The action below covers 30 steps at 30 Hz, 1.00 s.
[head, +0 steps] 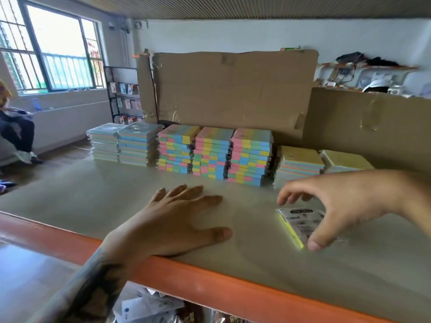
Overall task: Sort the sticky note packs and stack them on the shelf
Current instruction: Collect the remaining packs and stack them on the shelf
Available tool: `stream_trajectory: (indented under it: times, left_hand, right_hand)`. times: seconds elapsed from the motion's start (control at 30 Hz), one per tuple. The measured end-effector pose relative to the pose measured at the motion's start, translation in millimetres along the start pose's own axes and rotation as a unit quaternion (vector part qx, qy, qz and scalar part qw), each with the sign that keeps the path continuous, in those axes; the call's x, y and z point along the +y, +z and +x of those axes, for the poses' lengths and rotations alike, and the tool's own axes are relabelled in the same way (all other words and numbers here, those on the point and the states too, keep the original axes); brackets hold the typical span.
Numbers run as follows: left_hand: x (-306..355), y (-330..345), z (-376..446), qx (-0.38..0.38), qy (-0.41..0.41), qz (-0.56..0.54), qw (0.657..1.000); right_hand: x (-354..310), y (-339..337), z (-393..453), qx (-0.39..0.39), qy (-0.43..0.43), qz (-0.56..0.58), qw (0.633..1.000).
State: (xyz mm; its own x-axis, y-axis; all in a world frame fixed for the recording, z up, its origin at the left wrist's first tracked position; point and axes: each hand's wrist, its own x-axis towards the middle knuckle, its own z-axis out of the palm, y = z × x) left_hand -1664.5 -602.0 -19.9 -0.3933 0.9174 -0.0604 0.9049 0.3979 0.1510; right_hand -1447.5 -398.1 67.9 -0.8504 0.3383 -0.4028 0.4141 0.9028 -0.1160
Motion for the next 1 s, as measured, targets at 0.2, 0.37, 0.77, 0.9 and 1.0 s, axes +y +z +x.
stream_trajectory:
  times: [0.2, 0.37, 0.77, 0.9, 1.0]
  left_hand:
    - [-0.1, 0.3, -3.6, 0.017, 0.002, -0.022, 1.0]
    - [0.3, 1.8, -3.9, 0.033, 0.012, -0.039, 0.999]
    - [2.5, -1.3, -9.3, 0.114, 0.099, -0.143, 0.978]
    - [3.6, -3.4, -10.2, 0.155, 0.133, -0.18, 0.962]
    - [2.1, -2.0, -8.8, 0.202, 0.138, -0.178, 0.953]
  right_hand:
    - [-5.9, 10.7, 11.3, 0.015, 0.001, 0.005, 1.0]
    - [-15.6, 22.5, 24.5, 0.089, -0.047, 0.031, 0.994]
    - [-38.7, 42.8, 36.1, 0.369, -0.265, 0.132, 0.881]
    - [-41.7, 52.4, 42.9, 0.438, -0.309, 0.169, 0.827]
    - [-39.5, 61.6, 51.4, 0.45, -0.321, 0.195, 0.81]
